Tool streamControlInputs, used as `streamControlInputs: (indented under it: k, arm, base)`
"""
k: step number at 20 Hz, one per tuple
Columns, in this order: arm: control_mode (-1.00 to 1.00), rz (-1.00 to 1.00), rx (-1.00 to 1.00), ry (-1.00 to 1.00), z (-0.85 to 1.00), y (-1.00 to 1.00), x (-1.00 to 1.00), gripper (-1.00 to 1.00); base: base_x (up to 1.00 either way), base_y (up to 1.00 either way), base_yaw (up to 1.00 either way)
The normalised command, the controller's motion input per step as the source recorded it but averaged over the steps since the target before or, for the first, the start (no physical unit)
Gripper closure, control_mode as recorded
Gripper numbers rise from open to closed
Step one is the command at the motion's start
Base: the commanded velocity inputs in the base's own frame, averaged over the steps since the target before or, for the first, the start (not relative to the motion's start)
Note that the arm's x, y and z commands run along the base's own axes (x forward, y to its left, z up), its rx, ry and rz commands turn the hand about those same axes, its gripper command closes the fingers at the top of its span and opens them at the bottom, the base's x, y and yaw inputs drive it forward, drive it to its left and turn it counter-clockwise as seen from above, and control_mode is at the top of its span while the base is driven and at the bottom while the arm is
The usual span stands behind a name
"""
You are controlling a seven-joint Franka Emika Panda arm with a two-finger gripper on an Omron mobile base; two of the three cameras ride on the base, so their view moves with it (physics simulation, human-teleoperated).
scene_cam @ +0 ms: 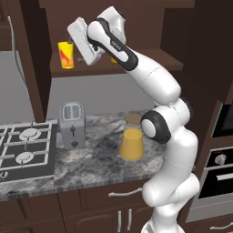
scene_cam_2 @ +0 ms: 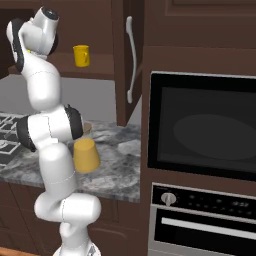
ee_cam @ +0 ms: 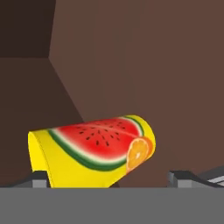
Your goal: There is a tray on the dining counter. Grab the cup, mug, and pitcher and place them on the tray. The pitcher may be placed next to the tray if it cannot fit the tray.
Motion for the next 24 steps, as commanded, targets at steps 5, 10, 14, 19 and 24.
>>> streamControlInputs:
  k: [5, 10, 14, 19, 24]
  arm:
    - [-1.0, 0.0, 0.0, 0.0, -0.05, 0.11, 0.05, -1.0]
    - [-1.0, 0.0, 0.0, 0.0, -0.26, 0.0, -0.05, -1.0]
    - [-1.0, 0.0, 0.0, 0.0, -0.14, 0.0, -0.08, -1.0]
    - [-1.0, 0.0, 0.0, 0.0, -0.14, 0.0, 0.0, -1.0]
    - [-1.0, 0.0, 0.0, 0.0, 0.0, 0.0, 0.0, -1.0]
  base:
    - [0.0, 0.0, 0.0]
    - [0.0, 0.0, 0.0]
    - [0.0, 0.0, 0.0]
    - [0.0, 0.0, 0.0]
    - [0.0, 0.0, 0.0]
